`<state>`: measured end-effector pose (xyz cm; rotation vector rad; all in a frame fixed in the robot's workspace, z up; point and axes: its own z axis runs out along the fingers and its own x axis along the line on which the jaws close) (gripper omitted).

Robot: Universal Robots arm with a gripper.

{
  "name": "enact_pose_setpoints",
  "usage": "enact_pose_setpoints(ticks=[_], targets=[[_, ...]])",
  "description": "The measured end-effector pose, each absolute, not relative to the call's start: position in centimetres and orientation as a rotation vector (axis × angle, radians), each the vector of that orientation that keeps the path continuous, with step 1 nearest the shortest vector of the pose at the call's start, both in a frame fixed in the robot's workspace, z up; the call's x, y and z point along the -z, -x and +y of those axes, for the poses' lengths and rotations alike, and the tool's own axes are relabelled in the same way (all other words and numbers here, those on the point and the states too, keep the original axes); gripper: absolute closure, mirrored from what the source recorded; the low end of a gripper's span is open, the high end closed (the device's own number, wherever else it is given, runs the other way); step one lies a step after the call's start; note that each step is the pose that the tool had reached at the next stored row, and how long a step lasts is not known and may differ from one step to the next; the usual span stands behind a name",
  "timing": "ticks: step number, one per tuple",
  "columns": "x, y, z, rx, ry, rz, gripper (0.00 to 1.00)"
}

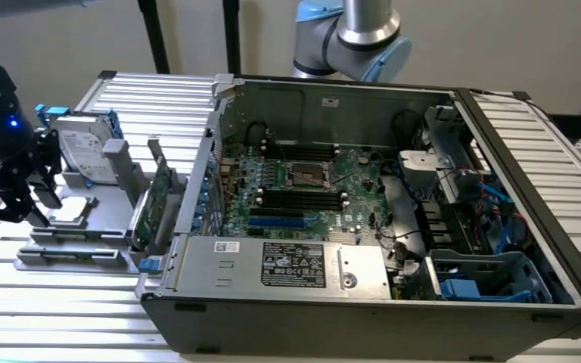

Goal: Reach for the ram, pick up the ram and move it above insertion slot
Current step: 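Pick up the ram and move it above insertion slot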

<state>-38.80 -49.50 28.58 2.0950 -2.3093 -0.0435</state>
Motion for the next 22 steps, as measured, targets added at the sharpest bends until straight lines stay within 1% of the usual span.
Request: enact_pose_setpoints(ticks=[13, 22], targets=[[-26.2, 38.8, -50.4, 0.044, -2.095, -2.309, 0.64], [-24.6, 38.8, -50.5, 0.043, -2.101, -2.304, 0.64]])
